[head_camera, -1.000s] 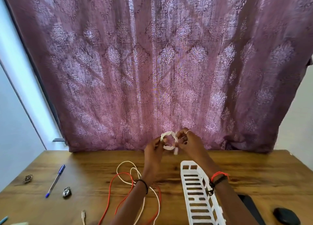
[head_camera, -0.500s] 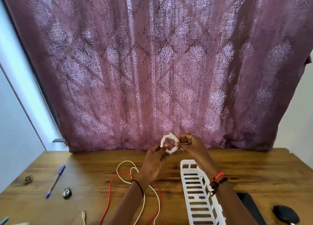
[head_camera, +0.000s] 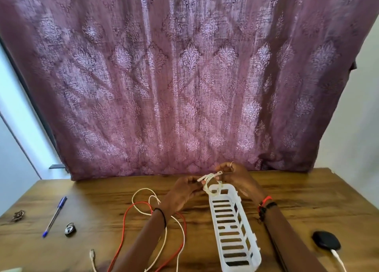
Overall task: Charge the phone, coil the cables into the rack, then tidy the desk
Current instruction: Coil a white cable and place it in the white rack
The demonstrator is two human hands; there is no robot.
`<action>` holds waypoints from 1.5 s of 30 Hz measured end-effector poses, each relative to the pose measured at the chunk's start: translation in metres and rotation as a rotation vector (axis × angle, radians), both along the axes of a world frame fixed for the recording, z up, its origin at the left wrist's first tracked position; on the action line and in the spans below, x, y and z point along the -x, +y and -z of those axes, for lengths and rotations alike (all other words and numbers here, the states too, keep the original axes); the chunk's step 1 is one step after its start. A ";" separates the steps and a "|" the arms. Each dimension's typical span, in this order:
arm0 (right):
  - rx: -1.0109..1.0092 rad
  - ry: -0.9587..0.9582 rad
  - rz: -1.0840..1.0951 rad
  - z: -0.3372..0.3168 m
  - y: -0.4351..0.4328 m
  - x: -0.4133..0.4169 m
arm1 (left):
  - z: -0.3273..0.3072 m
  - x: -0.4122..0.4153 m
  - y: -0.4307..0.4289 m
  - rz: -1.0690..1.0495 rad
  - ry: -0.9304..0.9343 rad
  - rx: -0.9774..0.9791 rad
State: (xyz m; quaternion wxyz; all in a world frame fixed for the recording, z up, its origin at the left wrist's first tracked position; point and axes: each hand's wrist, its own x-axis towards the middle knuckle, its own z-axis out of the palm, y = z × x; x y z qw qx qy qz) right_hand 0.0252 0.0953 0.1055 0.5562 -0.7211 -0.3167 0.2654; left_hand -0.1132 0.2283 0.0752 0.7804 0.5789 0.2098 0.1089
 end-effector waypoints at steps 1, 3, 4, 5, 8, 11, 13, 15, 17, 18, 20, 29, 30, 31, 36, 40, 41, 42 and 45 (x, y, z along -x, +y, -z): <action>0.041 -0.062 0.002 0.004 -0.003 -0.001 | 0.005 -0.003 -0.005 0.006 0.006 0.026; 0.139 -0.197 0.002 0.014 -0.007 -0.005 | 0.015 -0.010 -0.012 0.024 0.016 0.071; 0.192 -0.264 0.006 0.021 -0.008 -0.008 | 0.019 -0.014 -0.017 0.032 0.030 0.069; 0.242 -0.328 0.010 0.026 -0.010 -0.010 | 0.025 -0.018 -0.020 0.037 0.050 0.070; 0.331 -0.470 0.025 0.041 -0.012 -0.016 | 0.037 -0.025 -0.031 0.054 0.128 0.056; 0.366 -0.505 0.024 0.051 -0.015 -0.024 | 0.053 -0.031 -0.034 -0.002 0.189 -0.047; 0.386 -0.548 0.008 0.057 -0.015 -0.031 | 0.077 -0.040 -0.027 -0.064 0.223 -0.169; 0.407 -0.579 -0.025 0.060 -0.014 -0.037 | 0.116 -0.053 -0.017 -0.054 0.274 -0.252; 0.453 -0.596 -0.107 0.062 -0.011 -0.041 | 0.115 -0.048 -0.025 -0.011 0.287 -0.303; 0.497 -0.602 -0.162 0.065 -0.010 -0.043 | 0.099 -0.039 -0.035 0.000 0.285 -0.315; 0.577 -0.599 -0.246 0.069 -0.005 -0.044 | 0.076 -0.026 -0.049 0.026 0.289 -0.333; 0.681 -0.686 -0.322 0.100 0.009 -0.048 | 0.089 -0.023 -0.047 0.066 0.289 -0.325; 0.676 -0.685 -0.337 0.103 0.008 -0.049 | 0.089 -0.023 -0.047 0.060 0.283 -0.314; 0.673 -0.639 -0.338 0.104 0.009 -0.046 | 0.090 -0.024 -0.047 0.058 0.285 -0.303; 0.684 -0.452 -0.280 0.104 0.013 -0.036 | 0.098 -0.027 -0.044 0.054 0.317 -0.327; 0.696 -0.730 -0.322 0.111 0.016 -0.037 | 0.102 -0.028 -0.043 0.045 0.322 -0.343; 0.674 -0.742 -0.289 0.113 0.017 -0.037 | 0.104 -0.029 -0.043 0.048 0.323 -0.346; 0.663 -0.735 -0.293 0.113 0.017 -0.036 | 0.105 -0.030 -0.043 0.048 0.327 -0.359; 0.656 -0.804 -0.300 0.110 0.017 -0.032 | 0.112 -0.033 -0.041 0.050 0.331 -0.362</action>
